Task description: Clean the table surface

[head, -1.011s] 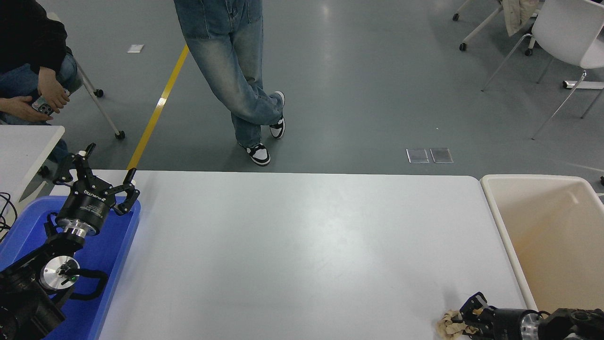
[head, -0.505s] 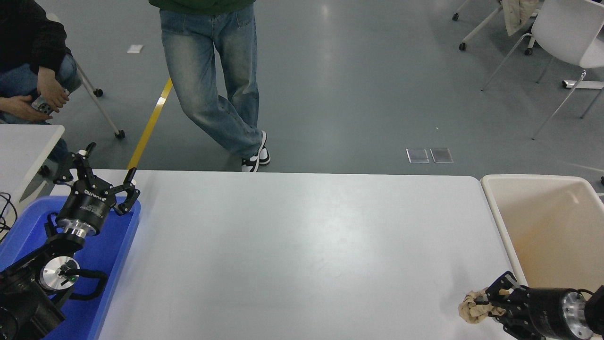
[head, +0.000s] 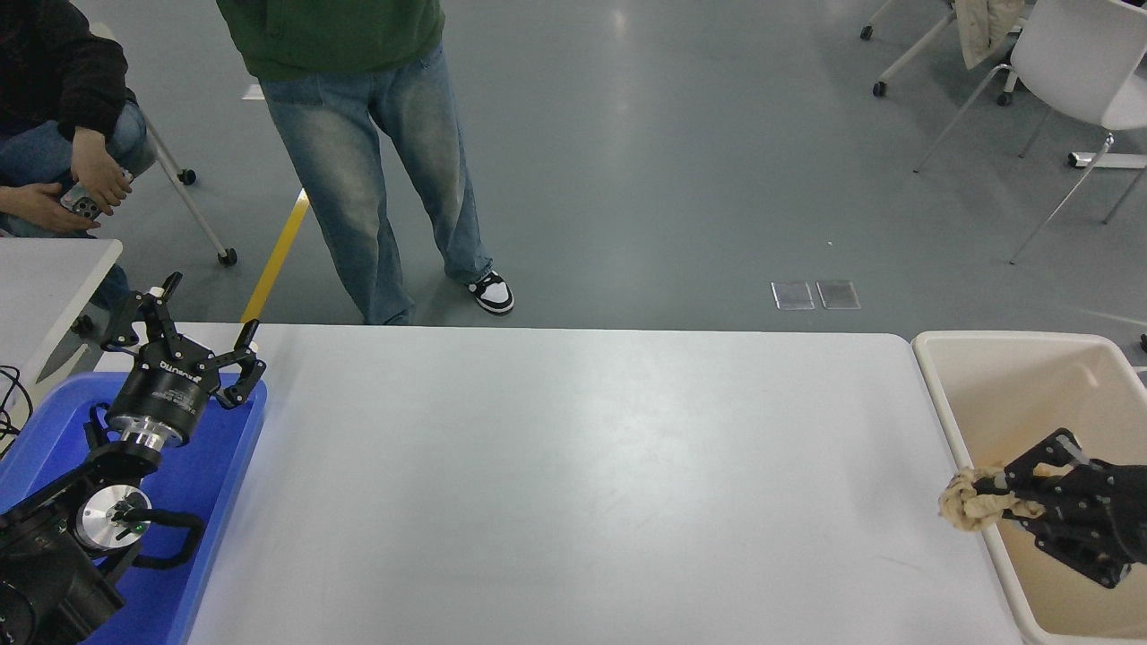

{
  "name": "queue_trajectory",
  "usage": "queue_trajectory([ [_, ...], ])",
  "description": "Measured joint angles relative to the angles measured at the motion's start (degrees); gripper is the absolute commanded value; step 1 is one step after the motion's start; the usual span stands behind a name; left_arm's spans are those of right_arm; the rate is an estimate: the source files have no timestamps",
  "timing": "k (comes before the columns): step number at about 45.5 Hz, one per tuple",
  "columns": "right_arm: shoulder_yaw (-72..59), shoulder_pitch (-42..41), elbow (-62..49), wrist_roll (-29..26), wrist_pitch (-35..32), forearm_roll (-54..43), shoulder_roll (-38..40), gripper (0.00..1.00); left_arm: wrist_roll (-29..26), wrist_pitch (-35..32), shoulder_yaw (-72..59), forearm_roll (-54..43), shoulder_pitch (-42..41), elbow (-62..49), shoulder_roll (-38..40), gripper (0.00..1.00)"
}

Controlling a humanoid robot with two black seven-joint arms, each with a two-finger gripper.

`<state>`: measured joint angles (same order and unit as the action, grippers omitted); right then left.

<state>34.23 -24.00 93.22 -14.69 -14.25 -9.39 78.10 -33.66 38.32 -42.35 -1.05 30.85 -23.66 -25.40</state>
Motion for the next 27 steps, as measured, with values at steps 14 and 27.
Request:
queue_trajectory([
  [14,2.66,-0.87,-7.13,0.07,0.17,2.56,-0.44,0.00,0.00,0.00,0.01,0.00,0.00,0.01,0.00,1.00],
  [27,3.51,-1.74,-20.93,0.43,2.01,2.96,-7.99,0.00,0.00,0.00,0.01,0.00,0.00,0.01,0.00,1.00],
])
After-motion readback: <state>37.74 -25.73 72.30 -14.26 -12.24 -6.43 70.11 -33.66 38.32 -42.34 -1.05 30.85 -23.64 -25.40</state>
